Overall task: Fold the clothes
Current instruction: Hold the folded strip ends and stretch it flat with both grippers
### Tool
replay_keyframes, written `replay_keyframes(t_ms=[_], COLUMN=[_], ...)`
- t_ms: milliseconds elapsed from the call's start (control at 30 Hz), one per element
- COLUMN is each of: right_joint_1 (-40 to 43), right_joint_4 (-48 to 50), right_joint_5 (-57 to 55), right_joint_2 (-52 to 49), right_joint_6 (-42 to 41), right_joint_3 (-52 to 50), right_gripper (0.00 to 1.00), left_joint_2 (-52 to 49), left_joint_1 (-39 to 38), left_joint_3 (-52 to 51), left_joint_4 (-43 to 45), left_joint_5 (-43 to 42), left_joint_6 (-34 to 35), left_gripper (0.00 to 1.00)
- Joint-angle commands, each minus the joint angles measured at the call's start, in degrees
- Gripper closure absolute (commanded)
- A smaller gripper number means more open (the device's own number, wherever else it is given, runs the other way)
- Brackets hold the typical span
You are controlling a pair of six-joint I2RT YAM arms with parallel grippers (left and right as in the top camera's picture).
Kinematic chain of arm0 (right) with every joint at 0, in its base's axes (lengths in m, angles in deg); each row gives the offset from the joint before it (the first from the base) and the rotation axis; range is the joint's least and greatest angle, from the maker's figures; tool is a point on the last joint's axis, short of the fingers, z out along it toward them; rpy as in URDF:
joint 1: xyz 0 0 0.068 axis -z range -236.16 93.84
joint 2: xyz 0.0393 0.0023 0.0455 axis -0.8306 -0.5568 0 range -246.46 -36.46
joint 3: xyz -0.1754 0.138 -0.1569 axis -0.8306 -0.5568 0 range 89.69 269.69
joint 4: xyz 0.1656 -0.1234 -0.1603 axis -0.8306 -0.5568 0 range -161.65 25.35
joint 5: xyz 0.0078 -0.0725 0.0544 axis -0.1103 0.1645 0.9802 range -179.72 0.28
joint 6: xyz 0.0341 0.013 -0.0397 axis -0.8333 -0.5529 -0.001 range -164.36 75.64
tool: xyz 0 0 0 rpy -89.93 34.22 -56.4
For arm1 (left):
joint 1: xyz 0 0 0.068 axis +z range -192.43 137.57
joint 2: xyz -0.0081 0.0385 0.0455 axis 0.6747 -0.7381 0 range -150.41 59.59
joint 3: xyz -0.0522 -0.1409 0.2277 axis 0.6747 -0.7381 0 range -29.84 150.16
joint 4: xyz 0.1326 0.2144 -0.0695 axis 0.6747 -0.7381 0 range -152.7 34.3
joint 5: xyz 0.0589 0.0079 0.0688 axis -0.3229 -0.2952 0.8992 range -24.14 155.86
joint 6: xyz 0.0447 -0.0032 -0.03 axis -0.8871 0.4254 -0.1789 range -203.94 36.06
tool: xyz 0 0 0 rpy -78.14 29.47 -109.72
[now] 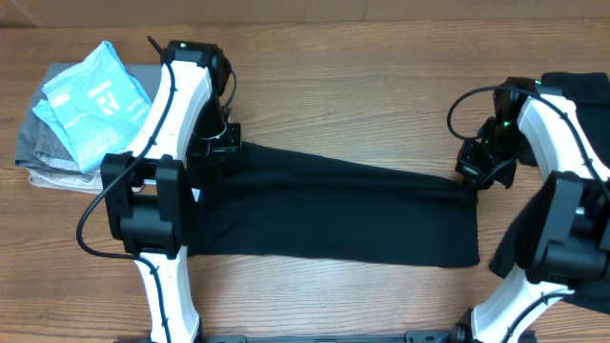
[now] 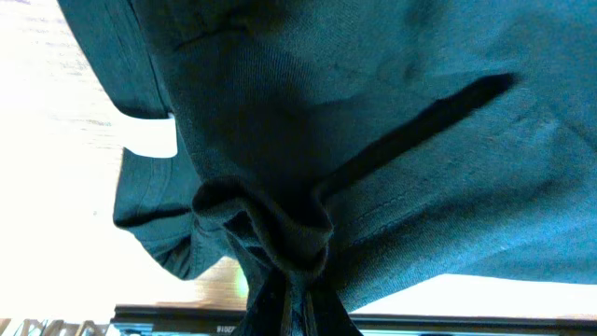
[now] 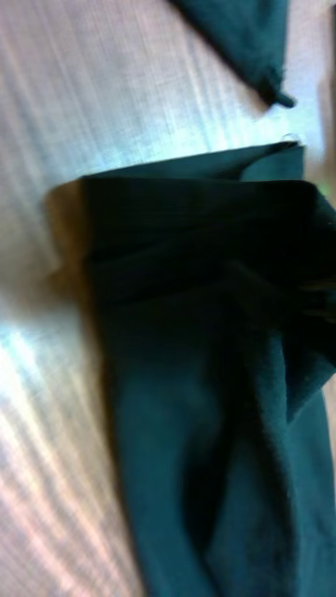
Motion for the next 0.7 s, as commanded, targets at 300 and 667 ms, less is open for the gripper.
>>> replay_keyframes(t_ms=[300, 667], right_joint_1=[0.07, 0.07], right_joint_4=[0.90, 2.08], right_joint_5=[-1.55, -1.57], right_joint_2=[6.32, 6.32], right_joint_6=[-3.37, -4.85], right_joint_3=[-9.66, -14.08], right_gripper=[0.96, 0.96], left_joint_2=[0.79, 1.01], left_joint_1=[0.59, 0.63], left_joint_3=[-2.38, -12.72], left_joint_4=[-3.19, -3.21], left_joint_5=[1.33, 2.84], left_joint_6=[0.83, 1.29], left_gripper=[0.96, 0.96])
